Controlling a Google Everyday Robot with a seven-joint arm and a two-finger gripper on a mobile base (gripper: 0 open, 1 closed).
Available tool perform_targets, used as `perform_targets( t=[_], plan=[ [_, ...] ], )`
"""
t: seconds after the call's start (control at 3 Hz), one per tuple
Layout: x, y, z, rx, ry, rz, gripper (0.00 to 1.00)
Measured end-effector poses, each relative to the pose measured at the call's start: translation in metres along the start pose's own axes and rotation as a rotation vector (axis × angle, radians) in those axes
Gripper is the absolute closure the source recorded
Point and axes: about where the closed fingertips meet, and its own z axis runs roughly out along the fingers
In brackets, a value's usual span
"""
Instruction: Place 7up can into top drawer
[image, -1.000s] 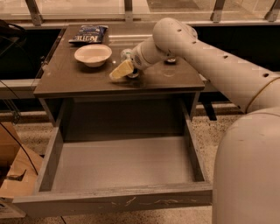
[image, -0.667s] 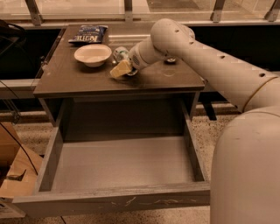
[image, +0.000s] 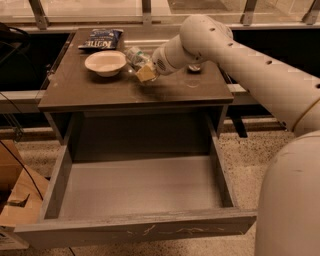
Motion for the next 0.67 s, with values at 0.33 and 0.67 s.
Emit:
perform_targets(
  t=[0.33,0.67],
  plan=[
    [0.001,0.008,-0.035,-0.033,-0.025,-0.05,1.0],
    [0.007,0.025,-0.07,-0.099,-0.044,-0.14,1.0]
  ],
)
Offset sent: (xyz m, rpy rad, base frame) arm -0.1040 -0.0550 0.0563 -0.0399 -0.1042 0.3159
